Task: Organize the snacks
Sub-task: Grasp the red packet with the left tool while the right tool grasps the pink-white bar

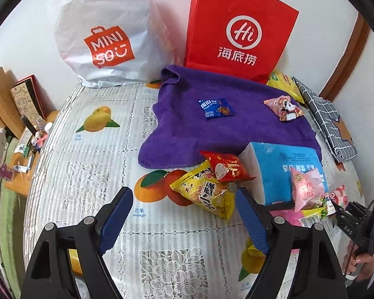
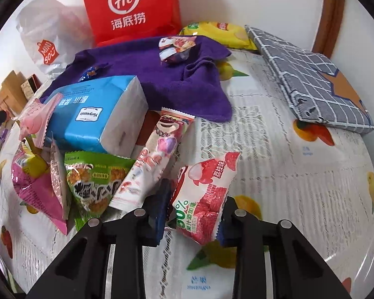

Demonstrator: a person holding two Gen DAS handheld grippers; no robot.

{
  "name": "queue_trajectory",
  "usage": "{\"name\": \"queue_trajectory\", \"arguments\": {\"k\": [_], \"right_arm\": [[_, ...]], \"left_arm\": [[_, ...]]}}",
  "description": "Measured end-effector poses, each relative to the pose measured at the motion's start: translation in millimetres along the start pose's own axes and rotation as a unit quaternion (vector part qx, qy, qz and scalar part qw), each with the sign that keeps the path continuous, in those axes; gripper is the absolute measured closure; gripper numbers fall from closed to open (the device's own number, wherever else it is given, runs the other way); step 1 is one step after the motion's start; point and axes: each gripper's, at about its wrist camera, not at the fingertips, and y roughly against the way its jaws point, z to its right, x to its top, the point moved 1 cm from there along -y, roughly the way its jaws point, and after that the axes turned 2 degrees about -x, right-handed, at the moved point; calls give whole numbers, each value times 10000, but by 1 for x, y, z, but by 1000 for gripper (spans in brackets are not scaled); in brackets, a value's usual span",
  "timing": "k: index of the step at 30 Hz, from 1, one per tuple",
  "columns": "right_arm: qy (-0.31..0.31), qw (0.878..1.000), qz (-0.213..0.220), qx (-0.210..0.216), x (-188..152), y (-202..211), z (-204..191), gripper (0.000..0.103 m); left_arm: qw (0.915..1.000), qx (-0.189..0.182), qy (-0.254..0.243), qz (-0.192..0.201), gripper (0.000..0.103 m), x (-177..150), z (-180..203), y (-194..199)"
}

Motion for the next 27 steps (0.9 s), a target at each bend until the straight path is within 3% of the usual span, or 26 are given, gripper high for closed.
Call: {"name": "queue_trajectory", "arguments": {"k": [10, 20, 24, 27], "right_arm": [[-304, 9994, 52, -183, -8, 14, 22, 73], [-410, 9988, 71, -258, -9, 19, 32, 73], [-421, 9987, 69, -288, -7, 19, 33, 73], [-432, 9987, 68, -262, -5, 18, 33, 73]], "left_arm": [[9994, -172, -279, -97, 21, 13, 24, -27], [9988, -13, -392, -279, 22, 39, 36, -59], [9972, -92, -522, -537, 33, 36, 40, -74], [9948, -266, -579, -801, 49, 31, 43, -85]]}}
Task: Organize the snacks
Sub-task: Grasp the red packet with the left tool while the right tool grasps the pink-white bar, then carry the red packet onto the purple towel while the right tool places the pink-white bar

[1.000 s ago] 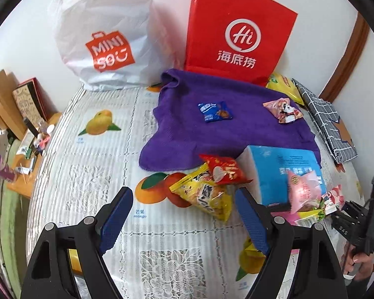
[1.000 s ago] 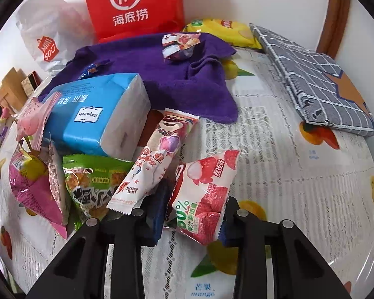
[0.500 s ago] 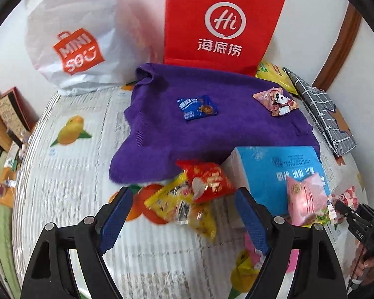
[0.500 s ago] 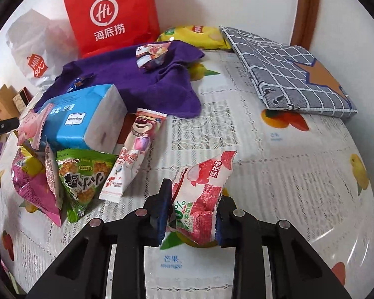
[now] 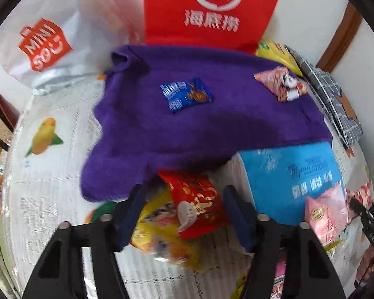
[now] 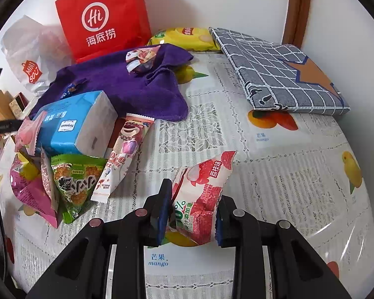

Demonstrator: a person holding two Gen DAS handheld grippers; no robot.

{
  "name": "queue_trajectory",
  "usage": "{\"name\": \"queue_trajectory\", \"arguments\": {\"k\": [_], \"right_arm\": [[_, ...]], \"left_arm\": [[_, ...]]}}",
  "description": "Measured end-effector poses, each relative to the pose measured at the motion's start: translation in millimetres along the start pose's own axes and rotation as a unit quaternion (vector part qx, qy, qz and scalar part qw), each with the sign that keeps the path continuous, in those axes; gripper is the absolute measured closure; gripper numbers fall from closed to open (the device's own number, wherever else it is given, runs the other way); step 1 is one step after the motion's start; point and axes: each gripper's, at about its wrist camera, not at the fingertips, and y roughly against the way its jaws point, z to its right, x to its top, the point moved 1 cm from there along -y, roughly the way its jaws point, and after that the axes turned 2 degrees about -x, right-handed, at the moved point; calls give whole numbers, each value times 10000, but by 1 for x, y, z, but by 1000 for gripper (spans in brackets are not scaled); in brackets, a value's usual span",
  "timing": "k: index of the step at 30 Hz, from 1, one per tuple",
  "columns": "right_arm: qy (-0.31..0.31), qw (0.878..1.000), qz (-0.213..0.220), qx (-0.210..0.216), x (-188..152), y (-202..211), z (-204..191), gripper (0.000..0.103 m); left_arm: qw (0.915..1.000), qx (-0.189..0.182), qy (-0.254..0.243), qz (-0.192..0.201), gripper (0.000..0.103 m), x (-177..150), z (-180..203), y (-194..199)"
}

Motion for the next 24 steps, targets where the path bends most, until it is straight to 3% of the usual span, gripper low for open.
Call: {"name": "queue_trajectory", "arguments": {"k": [1, 2, 8, 13, 17, 24], "right_arm": [[5, 10000, -1, 12, 0, -1, -1, 73], [10, 10000, 2, 17, 0, -1, -1, 73], [90, 9999, 3, 56, 1, -1, -9, 73], [91, 9999, -21, 92, -2, -2, -15, 73], [72, 9999, 4, 128, -4, 3, -18, 73], [72, 9995, 253, 150, 0, 26, -25, 73]], "left_arm": [[10000, -57, -9, -36, 63, -1, 1, -3], [9999, -103, -5, -59, 69, -2, 1, -5], [9998, -4, -156, -94, 71, -13, 5, -2], [9998, 68, -133, -158, 66, -22, 3, -6], [10000, 47, -50, -73, 71, -24, 1, -6], [9997, 76, 0, 249, 71, -30, -3, 24]]}}
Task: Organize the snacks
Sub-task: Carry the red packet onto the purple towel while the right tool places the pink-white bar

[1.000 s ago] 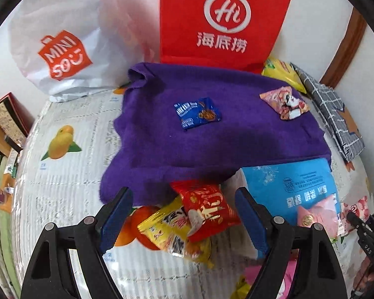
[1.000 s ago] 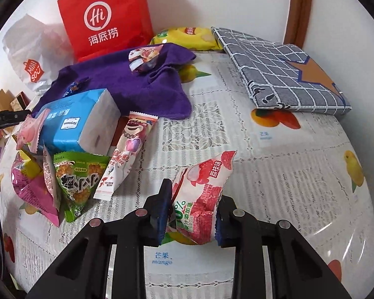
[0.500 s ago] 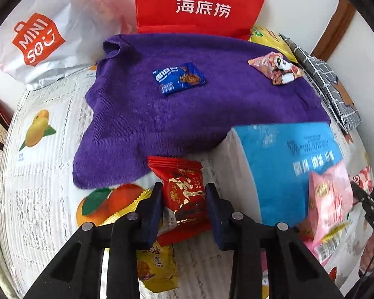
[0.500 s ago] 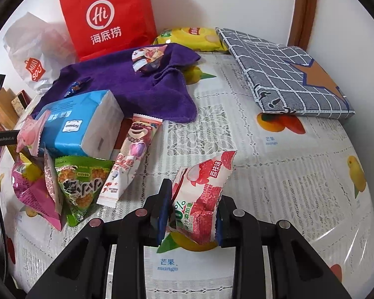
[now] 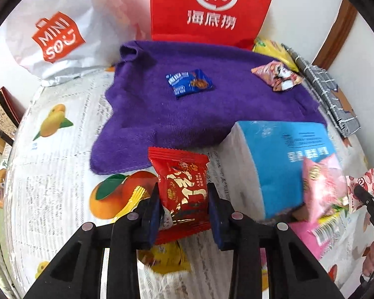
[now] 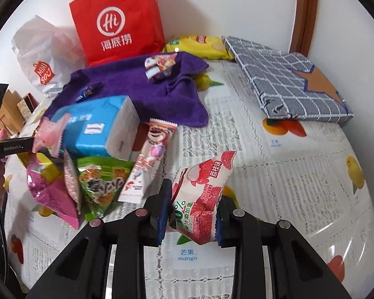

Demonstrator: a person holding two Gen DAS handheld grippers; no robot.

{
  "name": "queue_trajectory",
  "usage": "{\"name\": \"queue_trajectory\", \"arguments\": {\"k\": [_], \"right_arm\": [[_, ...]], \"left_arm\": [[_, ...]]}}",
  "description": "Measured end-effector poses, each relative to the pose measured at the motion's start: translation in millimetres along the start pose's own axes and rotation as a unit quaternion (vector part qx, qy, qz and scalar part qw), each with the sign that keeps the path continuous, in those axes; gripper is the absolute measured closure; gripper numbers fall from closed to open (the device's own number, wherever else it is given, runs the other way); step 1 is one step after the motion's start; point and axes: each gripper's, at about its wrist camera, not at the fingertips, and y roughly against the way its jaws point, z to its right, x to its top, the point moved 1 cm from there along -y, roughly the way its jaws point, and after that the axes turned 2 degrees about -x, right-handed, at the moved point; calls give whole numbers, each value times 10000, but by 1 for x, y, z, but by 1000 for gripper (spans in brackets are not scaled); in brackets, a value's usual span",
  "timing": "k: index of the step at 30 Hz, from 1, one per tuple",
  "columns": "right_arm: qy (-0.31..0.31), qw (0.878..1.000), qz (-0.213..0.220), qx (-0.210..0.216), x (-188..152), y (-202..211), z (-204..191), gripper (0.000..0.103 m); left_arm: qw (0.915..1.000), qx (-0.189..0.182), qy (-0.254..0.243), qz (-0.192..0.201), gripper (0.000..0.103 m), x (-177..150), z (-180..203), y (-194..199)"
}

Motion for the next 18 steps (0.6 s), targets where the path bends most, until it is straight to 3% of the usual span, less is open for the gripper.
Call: {"name": "queue_trajectory", "arguments": {"k": [11, 18], "right_arm": [[21, 9990, 414, 166, 25, 27, -28, 73], [157, 9972, 688, 250, 56, 39, -47, 73]], "left_arm": [[9974, -483, -50, 530, 71, -11, 12, 61], [9939, -601, 21, 920, 71, 3, 17, 83]]}}
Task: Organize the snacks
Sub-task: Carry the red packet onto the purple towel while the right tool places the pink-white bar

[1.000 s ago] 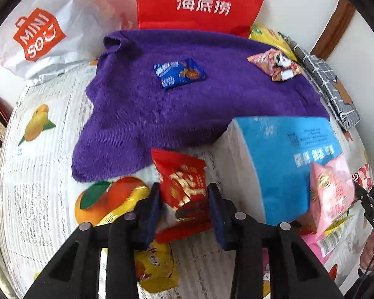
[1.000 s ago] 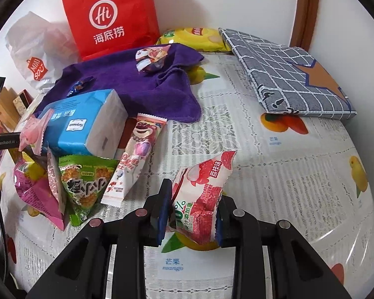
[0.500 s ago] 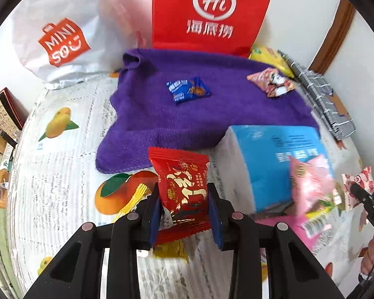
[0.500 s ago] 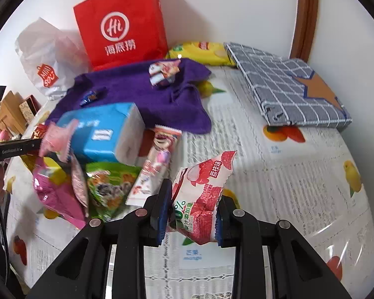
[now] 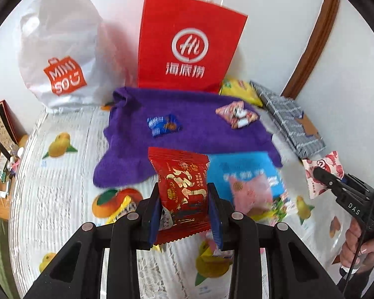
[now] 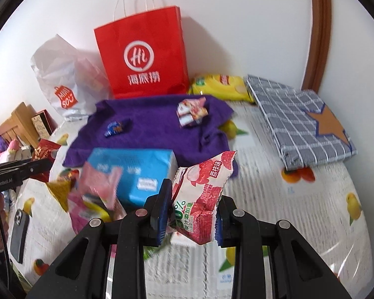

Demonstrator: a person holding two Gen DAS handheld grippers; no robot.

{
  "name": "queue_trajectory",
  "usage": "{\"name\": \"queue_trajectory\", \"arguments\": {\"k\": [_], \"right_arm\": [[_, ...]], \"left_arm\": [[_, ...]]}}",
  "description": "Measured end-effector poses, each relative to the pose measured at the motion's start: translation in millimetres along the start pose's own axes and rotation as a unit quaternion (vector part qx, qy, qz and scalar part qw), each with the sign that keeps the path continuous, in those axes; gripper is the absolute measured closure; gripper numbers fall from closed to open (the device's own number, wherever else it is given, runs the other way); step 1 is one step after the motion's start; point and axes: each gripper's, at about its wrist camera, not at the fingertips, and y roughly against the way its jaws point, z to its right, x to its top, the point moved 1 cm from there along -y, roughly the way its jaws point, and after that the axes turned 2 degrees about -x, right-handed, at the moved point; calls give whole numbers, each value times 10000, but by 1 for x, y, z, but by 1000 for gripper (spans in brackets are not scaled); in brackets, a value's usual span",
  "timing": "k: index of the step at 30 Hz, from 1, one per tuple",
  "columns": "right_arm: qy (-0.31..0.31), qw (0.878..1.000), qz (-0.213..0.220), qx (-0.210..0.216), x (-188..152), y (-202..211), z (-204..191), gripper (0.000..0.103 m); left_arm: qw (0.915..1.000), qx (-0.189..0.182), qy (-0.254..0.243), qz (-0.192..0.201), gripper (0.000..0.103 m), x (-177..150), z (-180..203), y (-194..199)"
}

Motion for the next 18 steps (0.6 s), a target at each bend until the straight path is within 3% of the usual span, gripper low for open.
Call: {"name": "queue_trajectory", "arguments": {"k": [10, 18], "right_arm": [[60, 9992, 368, 170, 65, -3, -10, 73], [160, 9982, 482, 308, 106, -25, -15, 73]], "left_arm": [[9983, 134, -51, 558, 71, 54, 4, 20], [9970, 289, -16, 721, 71, 96, -6, 9]]}}
